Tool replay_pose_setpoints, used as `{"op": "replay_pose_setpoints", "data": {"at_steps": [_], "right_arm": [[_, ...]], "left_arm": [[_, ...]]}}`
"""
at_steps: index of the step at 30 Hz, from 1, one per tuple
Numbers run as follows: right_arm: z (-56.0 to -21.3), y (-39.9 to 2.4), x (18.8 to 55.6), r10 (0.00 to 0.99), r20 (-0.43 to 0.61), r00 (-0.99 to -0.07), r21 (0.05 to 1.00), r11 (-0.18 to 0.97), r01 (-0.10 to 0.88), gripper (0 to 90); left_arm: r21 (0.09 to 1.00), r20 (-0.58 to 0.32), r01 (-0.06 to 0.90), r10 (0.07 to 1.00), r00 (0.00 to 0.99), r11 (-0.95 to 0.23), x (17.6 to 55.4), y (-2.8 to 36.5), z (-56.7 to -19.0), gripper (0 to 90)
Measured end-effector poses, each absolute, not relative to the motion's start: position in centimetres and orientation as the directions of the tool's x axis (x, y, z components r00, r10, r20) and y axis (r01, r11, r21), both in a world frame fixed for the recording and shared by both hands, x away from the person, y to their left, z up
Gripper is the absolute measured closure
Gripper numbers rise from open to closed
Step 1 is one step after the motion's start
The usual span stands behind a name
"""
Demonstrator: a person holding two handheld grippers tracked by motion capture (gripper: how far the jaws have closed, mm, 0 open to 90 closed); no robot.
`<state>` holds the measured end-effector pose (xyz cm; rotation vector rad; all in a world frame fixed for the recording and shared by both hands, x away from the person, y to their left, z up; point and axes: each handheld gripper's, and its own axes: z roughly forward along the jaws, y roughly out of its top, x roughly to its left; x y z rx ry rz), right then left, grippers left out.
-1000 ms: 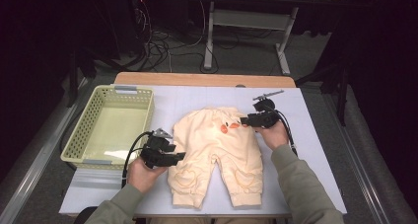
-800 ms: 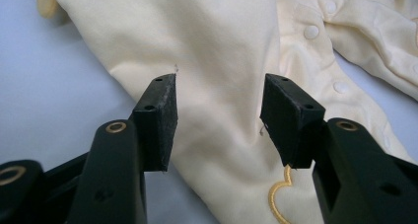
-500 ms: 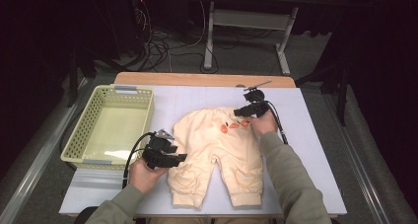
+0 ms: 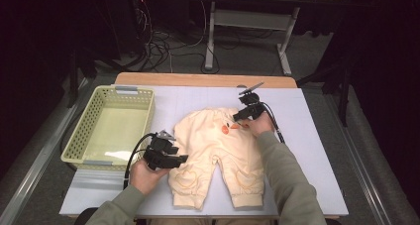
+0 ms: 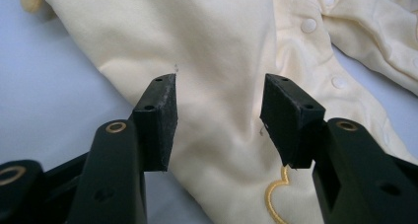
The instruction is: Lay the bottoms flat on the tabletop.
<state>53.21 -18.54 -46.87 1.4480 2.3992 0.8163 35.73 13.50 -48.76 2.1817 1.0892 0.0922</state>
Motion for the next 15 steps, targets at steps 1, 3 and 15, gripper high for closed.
{"op": "replay_pose_setpoints", "data": {"at_steps": [1,3,15], "right_arm": [[-47.2,-18.4,53.4,0.867,0.079,-0.491,0.552,0.373,0.746,78.2],[-47.4,-18.2,53.7,0.869,0.075,-0.489,0.536,0.379,0.755,79.3],[-48.2,-17.6,54.0,0.854,0.11,-0.508,0.466,0.407,0.785,76.7]], "left_arm": [[0.605,-0.228,0.681,0.729,0.646,-0.414,35.8,13.5,-48.8,46.8],[0.604,-0.23,0.683,0.731,0.642,-0.41,35.8,13.5,-48.9,46.8],[0.598,-0.225,0.681,0.727,0.648,-0.422,35.8,13.3,-48.9,46.8]]}}
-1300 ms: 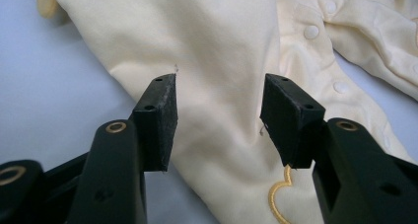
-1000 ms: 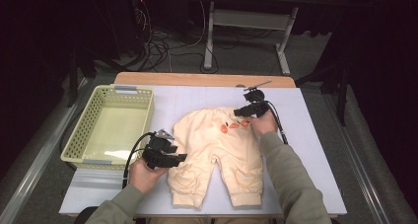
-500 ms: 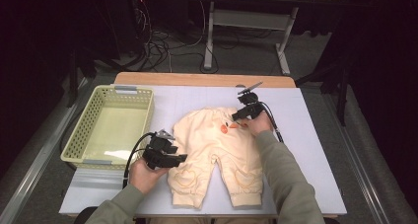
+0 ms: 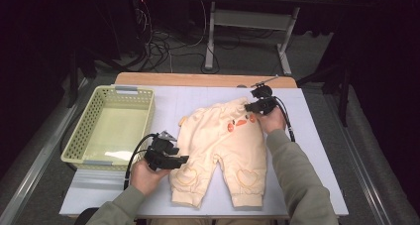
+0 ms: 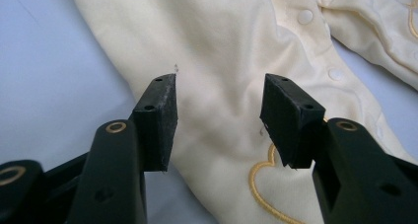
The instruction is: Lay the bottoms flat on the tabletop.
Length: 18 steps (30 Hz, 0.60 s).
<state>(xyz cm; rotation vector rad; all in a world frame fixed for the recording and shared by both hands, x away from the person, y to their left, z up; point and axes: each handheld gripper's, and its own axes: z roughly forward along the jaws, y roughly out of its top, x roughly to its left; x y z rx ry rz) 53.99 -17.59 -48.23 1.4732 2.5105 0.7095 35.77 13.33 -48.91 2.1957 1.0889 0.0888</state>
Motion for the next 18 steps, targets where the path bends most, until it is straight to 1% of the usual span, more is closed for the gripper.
{"op": "replay_pose_setpoints", "data": {"at_steps": [2,3,4,7,10,12,14,16,18], "right_arm": [[-47.7,-17.5,53.6,0.85,0.075,-0.521,0.485,0.425,0.765,68.8],[-47.3,-17.6,53.4,0.846,0.048,-0.532,0.506,0.438,0.743,67.2],[-47.3,-17.6,53.4,0.846,0.048,-0.532,0.506,0.438,0.743,67.2],[-45.4,-18.5,53.0,0.848,0.02,-0.529,0.578,0.422,0.699,60.2],[-44.2,-19.4,52.9,0.86,-0.009,-0.511,0.608,0.41,0.68,58.4],[-44.0,-20.0,53.0,0.87,-0.001,-0.493,0.611,0.39,0.689,58.0],[-44.9,-20.3,53.1,0.874,0.016,-0.486,0.58,0.387,0.716,58.3],[-45.8,-20.3,53.2,0.87,0.028,-0.492,0.564,0.392,0.727,58.8],[-46.3,-20.3,53.2,0.877,0.04,-0.479,0.552,0.38,0.743,58.9]], "left_arm": [[0.598,-0.225,0.681,0.727,0.649,-0.423,35.8,13.3,-48.9,46.8],[0.599,-0.226,0.681,0.727,0.649,-0.421,35.7,13.3,-48.9,46.8],[0.601,-0.225,0.68,0.727,0.648,-0.42,35.7,13.4,-48.9,46.8],[0.599,-0.225,0.681,0.728,0.648,-0.421,35.8,13.4,-48.9,46.8],[0.596,-0.221,0.679,0.726,0.651,-0.428,35.7,13.3,-48.9,46.8],[0.596,-0.222,0.681,0.728,0.649,-0.425,35.7,13.1,-48.9,46.8],[0.592,-0.222,0.682,0.727,0.65,-0.429,35.7,13.1,-49.0,46.8],[0.589,-0.222,0.683,0.725,0.651,-0.433,35.7,13.0,-49.0,46.8],[0.587,-0.223,0.684,0.726,0.651,-0.433,35.7,13.0,-49.1,46.8]]}}
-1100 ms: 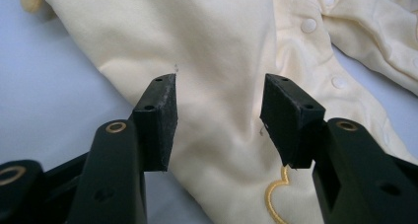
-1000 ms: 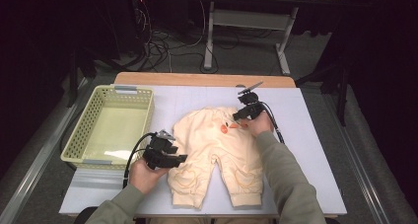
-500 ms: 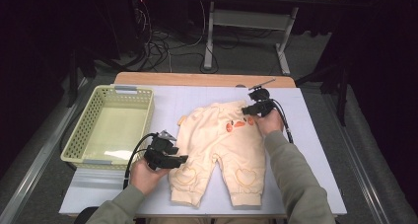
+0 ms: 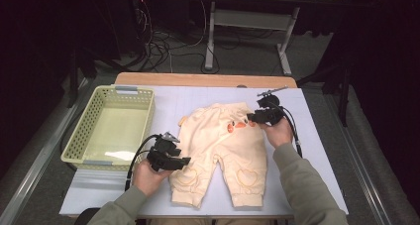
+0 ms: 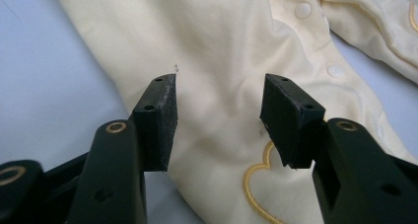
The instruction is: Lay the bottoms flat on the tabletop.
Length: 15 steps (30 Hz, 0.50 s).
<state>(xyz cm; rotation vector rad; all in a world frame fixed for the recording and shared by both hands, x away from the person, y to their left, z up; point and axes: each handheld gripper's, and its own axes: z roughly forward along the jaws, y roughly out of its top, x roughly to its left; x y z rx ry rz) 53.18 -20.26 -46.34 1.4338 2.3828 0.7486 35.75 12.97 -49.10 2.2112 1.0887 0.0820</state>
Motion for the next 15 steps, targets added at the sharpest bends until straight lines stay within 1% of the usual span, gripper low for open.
{"op": "replay_pose_setpoints", "data": {"at_steps": [2,7,12,15], "right_arm": [[-46.4,-20.3,53.0,0.88,0.043,-0.474,0.557,0.372,0.742,59.2],[-45.4,-20.5,52.2,0.88,0.031,-0.473,0.586,0.368,0.722,59.2],[-44.3,-21.4,50.0,0.879,0.032,-0.475,0.626,0.353,0.695,58.2],[-44.4,-21.6,47.9,0.865,0.017,-0.501,0.62,0.385,0.684,56.8]], "left_arm": [[0.58,-0.221,0.684,0.723,0.654,-0.442,35.8,12.9,-49.1,46.8],[0.579,-0.222,0.686,0.724,0.653,-0.442,35.8,12.7,-49.3,46.8],[0.574,-0.217,0.685,0.724,0.655,-0.448,35.8,12.5,-49.3,46.9],[0.582,-0.217,0.682,0.724,0.655,-0.443,35.6,12.4,-49.2,46.9]]}}
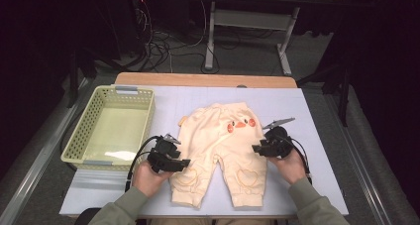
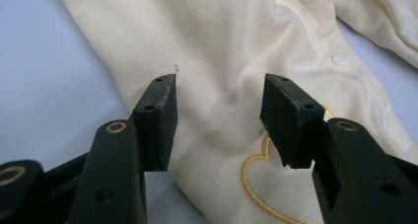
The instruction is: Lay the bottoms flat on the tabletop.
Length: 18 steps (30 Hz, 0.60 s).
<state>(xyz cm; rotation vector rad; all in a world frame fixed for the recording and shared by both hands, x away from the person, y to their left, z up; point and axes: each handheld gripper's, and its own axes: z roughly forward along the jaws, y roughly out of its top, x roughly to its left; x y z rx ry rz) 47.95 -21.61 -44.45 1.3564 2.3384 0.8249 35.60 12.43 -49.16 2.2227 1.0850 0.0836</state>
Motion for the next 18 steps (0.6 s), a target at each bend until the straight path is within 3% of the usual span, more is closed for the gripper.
{"op": "replay_pose_setpoints", "data": {"at_steps": [7,10,13,15,18], "right_arm": [[-45.7,-22.6,43.4,0.832,0.023,-0.555,0.592,0.436,0.678,60.1],[-46.2,-22.9,42.3,0.824,0.027,-0.566,0.578,0.449,0.681,66.6],[-46.9,-23.3,40.8,0.816,0.02,-0.578,0.565,0.467,0.68,83.9],[-47.4,-23.5,39.9,0.812,0.023,-0.583,0.557,0.474,0.682,87.0],[-48.0,-23.7,38.8,0.808,0.015,-0.588,0.541,0.488,0.684,88.1]], "left_arm": [[0.571,-0.215,0.69,0.73,0.649,-0.445,35.5,12.4,-49.1,46.9],[0.562,-0.215,0.696,0.733,0.645,-0.448,35.5,12.4,-49.2,46.9],[0.549,-0.21,0.698,0.732,0.648,-0.46,35.5,12.3,-49.3,47.1],[0.546,-0.207,0.699,0.734,0.647,-0.463,35.5,12.1,-49.4,48.0],[0.54,-0.207,0.703,0.736,0.644,-0.463,35.6,12.1,-49.6,61.3]]}}
